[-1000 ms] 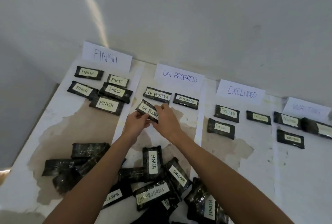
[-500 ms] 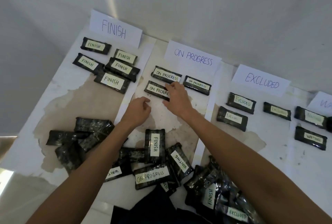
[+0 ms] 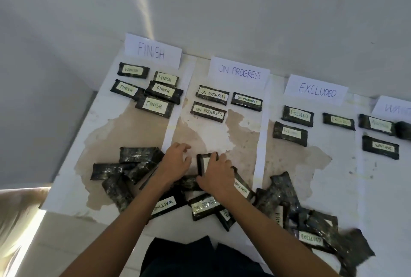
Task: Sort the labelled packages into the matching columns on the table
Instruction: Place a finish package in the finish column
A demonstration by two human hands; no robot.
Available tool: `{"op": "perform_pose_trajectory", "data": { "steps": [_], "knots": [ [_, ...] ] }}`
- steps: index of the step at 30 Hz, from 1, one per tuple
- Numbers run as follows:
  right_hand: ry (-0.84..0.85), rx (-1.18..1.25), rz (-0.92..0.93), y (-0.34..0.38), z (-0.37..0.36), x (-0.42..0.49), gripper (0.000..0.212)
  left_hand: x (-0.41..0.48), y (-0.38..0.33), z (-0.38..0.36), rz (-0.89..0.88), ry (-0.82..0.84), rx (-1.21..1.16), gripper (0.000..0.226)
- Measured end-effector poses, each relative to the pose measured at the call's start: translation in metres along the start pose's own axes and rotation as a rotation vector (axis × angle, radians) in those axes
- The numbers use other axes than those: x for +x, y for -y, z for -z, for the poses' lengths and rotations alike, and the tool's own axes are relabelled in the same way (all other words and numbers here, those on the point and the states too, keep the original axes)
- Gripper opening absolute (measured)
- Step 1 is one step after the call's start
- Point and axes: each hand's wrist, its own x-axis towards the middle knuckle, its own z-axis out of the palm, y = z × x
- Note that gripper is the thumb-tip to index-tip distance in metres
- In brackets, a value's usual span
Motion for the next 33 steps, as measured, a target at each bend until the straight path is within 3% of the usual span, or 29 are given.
{"op": "perform_pose_trajectory", "data": {
  "steps": [9, 19, 26, 30, 33],
  "knots": [
    [-0.103, -0.105, -0.075, 0.037, 0.003, -0.001, 0.074, -0.006, 0.051, 0.068, -0.025, -0.088, -0.031, 0.032],
    [-0.305, -0.094, 0.473, 0.178, 0.048, 0.069, 0.059, 0.025, 0.147, 0.154, 0.100, -0.289, 0.013, 0.046],
    [-0.249, -0.187, 0.620, 0.263, 0.031, 0.139, 0.060, 0.051, 0.185, 0.176, 0.071, -0.343, 0.078, 0.064],
    [-0.189, -0.183, 0.668, 0.266, 0.023, 0.159, 0.061, 0.063, 0.193, 0.167, -0.080, -0.310, 0.356, 0.068],
    [-0.262, -0.095, 0.686, 0.243, 0.026, 0.158, 0.057, 0.069, 0.192, 0.155, -0.112, -0.248, 0.440, 0.060]
  ]
}}
